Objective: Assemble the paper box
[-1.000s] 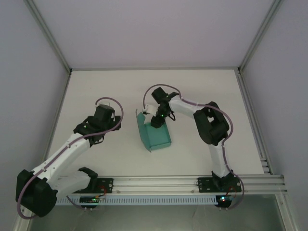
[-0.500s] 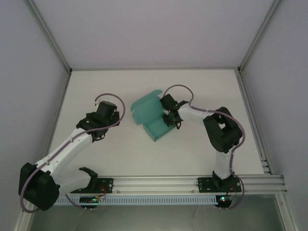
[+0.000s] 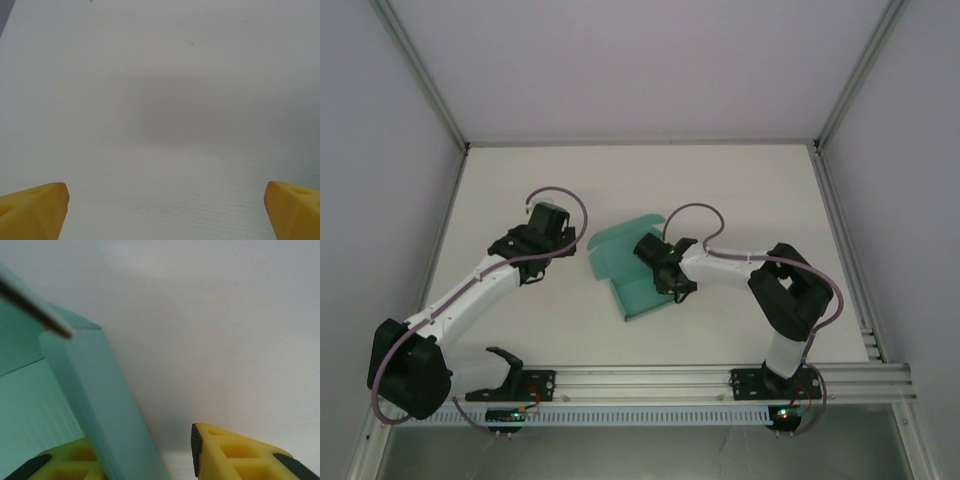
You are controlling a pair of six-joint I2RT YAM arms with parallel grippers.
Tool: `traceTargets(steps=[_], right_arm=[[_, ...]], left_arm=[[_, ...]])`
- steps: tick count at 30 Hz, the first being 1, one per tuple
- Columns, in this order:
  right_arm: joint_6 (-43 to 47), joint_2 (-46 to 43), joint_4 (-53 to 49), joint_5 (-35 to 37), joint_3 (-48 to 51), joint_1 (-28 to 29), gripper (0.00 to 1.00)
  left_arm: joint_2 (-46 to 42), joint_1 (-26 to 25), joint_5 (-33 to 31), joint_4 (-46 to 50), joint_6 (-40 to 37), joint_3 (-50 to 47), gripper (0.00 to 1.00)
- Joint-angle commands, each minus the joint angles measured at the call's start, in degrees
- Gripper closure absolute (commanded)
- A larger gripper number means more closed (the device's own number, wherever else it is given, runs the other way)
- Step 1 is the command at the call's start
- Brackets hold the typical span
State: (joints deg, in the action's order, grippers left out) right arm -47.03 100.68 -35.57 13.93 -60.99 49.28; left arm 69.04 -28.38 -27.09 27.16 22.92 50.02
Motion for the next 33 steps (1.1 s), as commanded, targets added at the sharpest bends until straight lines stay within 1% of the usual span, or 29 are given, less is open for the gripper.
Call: traceTargets(steps=[1, 6, 9, 12, 14, 16, 18, 20, 21, 22, 24, 27, 29, 32, 33], right_arm=[[-3.6, -3.6, -0.6, -0.6, 1.4, 0.2, 0.59], [2.4, -11.3, 0.6, 5.0, 1.4, -0.5, 0.41], [9.2, -15.8, 3.4, 5.3, 1.7, -2.2, 0.32], [22.0, -18.4, 7.5, -1.5, 1.2, -6.0, 0.27], [31.5, -18.6, 10.5, -9.0, 0.1, -9.4, 0.22], [41.2, -17.3, 10.1, -15.8, -3.3, -12.4, 0.19], [49.2, -15.1, 8.1, -18.9, -6.8, -14.0, 0.17], [57.4, -12.0, 4.8, -23.0, -12.1, -14.8, 0.17], [60.8, -10.4, 3.0, -24.9, -14.0, -15.0, 0.17], [64.6, -8.4, 1.3, -26.3, -16.5, -15.0, 0.18], [69.8, -4.9, -3.8, -26.8, -20.6, -14.7, 0.21], [74.2, -0.2, -11.1, -27.9, -26.3, -14.4, 0.29], [76.3, 2.3, -14.8, -28.1, -29.0, -14.5, 0.33], [79.3, 4.6, -18.0, -28.7, -30.7, -14.4, 0.41], [79.4, 5.1, -18.4, -28.5, -31.0, -14.4, 0.45]], left_arm=[[-0.5, 0.3, 4.3, -1.6, -1.5, 1.6, 0.01], [-3.3, 0.3, 8.9, -3.3, -2.9, 0.6, 0.01], [-5.6, 0.3, 11.5, -4.6, -3.5, -0.2, 0.00], [-7.9, 0.3, 14.2, -5.5, -4.3, -0.9, 0.01], [-9.2, 0.3, 16.8, -5.6, -5.6, -0.8, 0.01], [-10.0, 0.3, 22.0, -5.4, -7.9, -0.8, 0.01], [-9.7, 0.2, 27.8, -4.6, -9.8, -0.6, 0.01], [-8.3, 0.0, 33.4, -3.2, -11.6, -0.1, 0.00], [-7.4, -0.4, 34.8, -2.7, -12.5, 0.1, 0.00], [-6.3, -1.0, 35.5, -2.1, -13.5, 0.2, 0.03], [-4.1, -2.1, 35.4, -0.9, -14.8, 0.8, 0.07], [-1.2, -3.9, 35.5, 0.5, -16.8, 1.8, 0.12], [0.7, -5.3, 35.7, 1.3, -18.5, 2.6, 0.14], [3.3, -6.8, 35.3, 1.7, -20.1, 3.7, 0.18], [4.1, -6.9, 34.8, 1.9, -20.1, 4.1, 0.21]])
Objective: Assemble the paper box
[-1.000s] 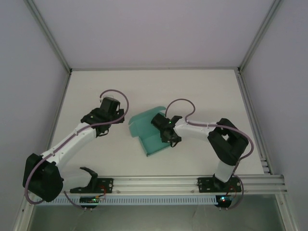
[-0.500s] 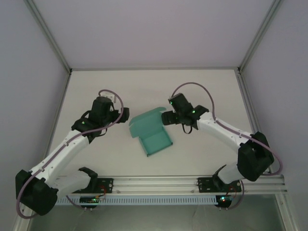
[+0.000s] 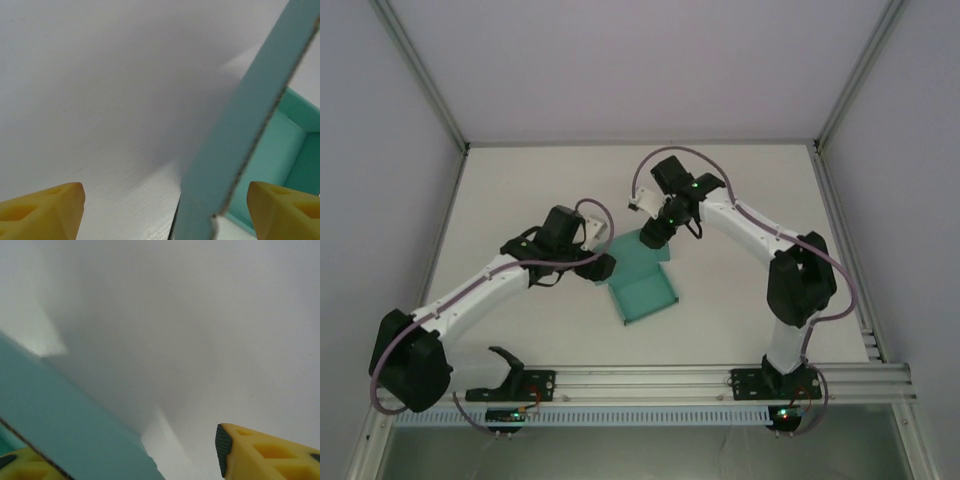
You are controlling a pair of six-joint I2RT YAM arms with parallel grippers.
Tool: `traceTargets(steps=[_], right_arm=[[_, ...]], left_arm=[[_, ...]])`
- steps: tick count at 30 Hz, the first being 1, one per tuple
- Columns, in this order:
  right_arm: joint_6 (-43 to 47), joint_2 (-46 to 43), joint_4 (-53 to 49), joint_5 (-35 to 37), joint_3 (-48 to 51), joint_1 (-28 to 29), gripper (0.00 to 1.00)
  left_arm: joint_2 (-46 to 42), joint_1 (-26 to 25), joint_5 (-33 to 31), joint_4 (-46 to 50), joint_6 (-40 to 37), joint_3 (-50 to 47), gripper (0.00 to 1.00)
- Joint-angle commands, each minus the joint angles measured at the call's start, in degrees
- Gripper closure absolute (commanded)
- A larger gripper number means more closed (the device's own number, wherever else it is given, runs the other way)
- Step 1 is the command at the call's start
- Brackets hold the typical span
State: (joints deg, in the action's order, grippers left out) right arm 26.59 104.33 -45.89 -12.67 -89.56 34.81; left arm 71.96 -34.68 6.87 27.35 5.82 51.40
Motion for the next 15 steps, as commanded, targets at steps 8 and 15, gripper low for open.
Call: traceTargets(steps=[8, 15], right_arm=[[6.0, 1.4, -9.0, 1.2, -2.2, 0.0, 0.76], [4.7, 0.4, -8.6, 4.3, -2.0, -0.1, 0.94]], left_arm=[[4.9, -1.0, -2.9, 4.4, -3.6, 5.6, 0.50], [5.2, -1.5, -5.3, 4.5, -3.3, 6.0, 0.51]])
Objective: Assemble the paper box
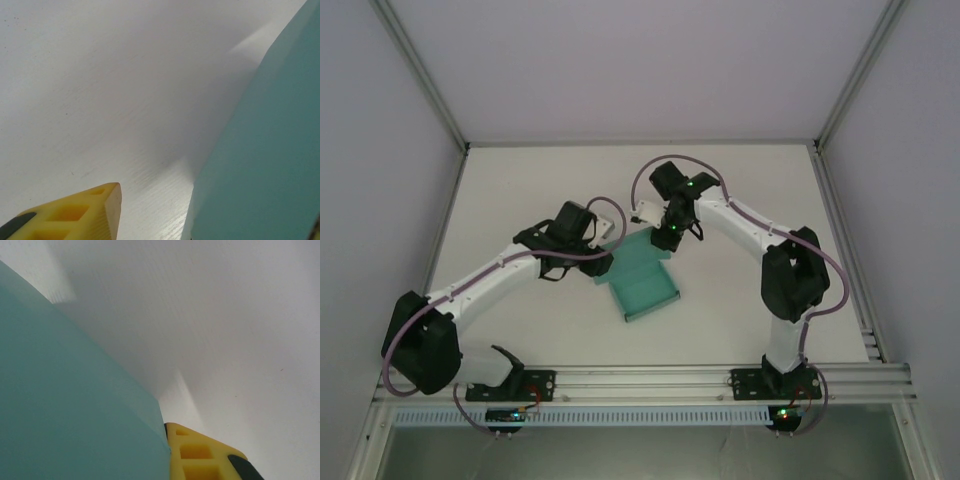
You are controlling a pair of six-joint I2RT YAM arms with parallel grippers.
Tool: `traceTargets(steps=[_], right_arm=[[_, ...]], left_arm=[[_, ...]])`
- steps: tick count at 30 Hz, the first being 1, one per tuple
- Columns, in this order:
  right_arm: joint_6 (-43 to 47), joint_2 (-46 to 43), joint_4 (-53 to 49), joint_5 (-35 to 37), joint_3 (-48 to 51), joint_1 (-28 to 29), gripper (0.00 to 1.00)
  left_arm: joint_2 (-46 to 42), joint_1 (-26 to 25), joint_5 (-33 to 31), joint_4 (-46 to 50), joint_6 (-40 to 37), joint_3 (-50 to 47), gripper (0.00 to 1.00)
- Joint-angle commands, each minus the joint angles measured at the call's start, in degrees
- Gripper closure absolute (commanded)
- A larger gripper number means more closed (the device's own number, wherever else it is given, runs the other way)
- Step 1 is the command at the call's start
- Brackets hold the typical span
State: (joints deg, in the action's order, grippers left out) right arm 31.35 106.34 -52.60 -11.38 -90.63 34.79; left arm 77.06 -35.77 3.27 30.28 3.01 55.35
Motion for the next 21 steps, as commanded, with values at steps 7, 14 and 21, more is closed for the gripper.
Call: traceTargets(steps=[7, 14, 21], right_arm=[[-1.7, -5.0, 1.3, 5.4, 1.9, 0.1, 0.98], [-6.4, -8.8, 5.7, 7.9, 5.5, 0.2, 1.00], [-29.1, -12.7, 16.5, 21.3, 9.9, 0.3, 0.97]], left_arm=[[1.4, -0.6, -3.1, 3.2, -0.7, 3.6, 0.67], [3.5, -0.6, -4.3, 2.2, 0.6, 6.1, 0.97], [7.4, -0.6, -9.9, -4.3, 8.7, 12.1, 1.00]])
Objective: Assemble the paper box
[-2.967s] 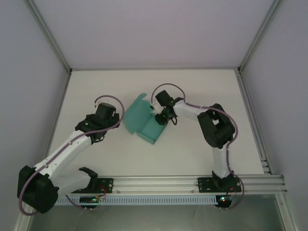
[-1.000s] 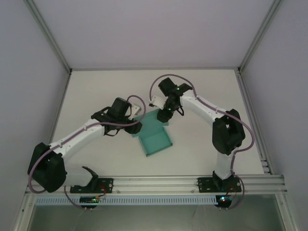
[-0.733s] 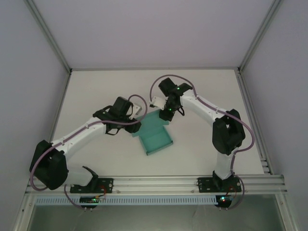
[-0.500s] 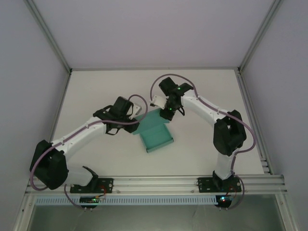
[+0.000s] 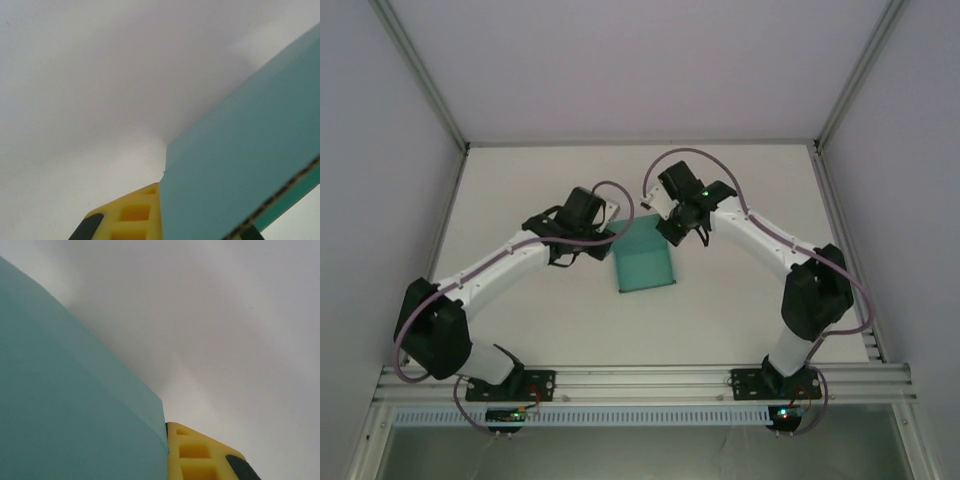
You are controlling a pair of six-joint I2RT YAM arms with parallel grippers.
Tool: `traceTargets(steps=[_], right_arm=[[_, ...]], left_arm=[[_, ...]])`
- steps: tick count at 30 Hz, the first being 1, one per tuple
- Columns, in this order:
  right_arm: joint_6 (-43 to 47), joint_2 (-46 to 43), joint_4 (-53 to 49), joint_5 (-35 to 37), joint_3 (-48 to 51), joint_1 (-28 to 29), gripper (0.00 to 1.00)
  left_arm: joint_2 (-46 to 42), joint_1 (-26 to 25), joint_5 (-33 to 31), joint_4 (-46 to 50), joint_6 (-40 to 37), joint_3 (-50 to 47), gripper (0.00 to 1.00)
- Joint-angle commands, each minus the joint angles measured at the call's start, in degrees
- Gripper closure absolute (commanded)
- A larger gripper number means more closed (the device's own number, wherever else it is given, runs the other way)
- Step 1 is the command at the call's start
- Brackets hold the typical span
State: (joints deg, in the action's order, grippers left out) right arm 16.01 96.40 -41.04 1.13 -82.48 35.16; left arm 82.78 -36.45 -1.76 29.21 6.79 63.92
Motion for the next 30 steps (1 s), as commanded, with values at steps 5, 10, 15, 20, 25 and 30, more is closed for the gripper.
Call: traceTargets(steps=[5, 10, 15, 20, 25, 30], right_arm=[[-33.3, -4.9, 14.5, 15.0, 6.6, 0.1, 0.99], [-42.5, -5.0, 23.8, 19.7, 9.5, 1.3, 1.00], [-47.6, -3.1, 30.6, 20.5, 10.7, 1.7, 1.00], [-52.7, -0.5, 35.6, 20.6, 12.0, 1.9, 1.00], [-54.2, 3.2, 37.7, 24.4, 10.8, 4.0, 1.00], [-56.6, 6.9, 36.2, 24.3, 11.1, 4.5, 1.00]], left_arm=[[6.7, 0.1, -9.2, -6.7, 13.4, 8.9, 1.00], [11.1, 0.1, -3.6, -12.5, 19.2, 11.0, 1.00], [13.8, 0.0, -3.4, -16.1, 22.6, 11.1, 1.00], [16.5, 0.0, -1.8, -20.1, 25.5, 10.8, 1.00], [19.0, 0.1, -1.6, -22.2, 27.1, 10.2, 1.00], [20.5, -0.1, 0.7, -29.7, 30.2, 3.9, 1.00]])
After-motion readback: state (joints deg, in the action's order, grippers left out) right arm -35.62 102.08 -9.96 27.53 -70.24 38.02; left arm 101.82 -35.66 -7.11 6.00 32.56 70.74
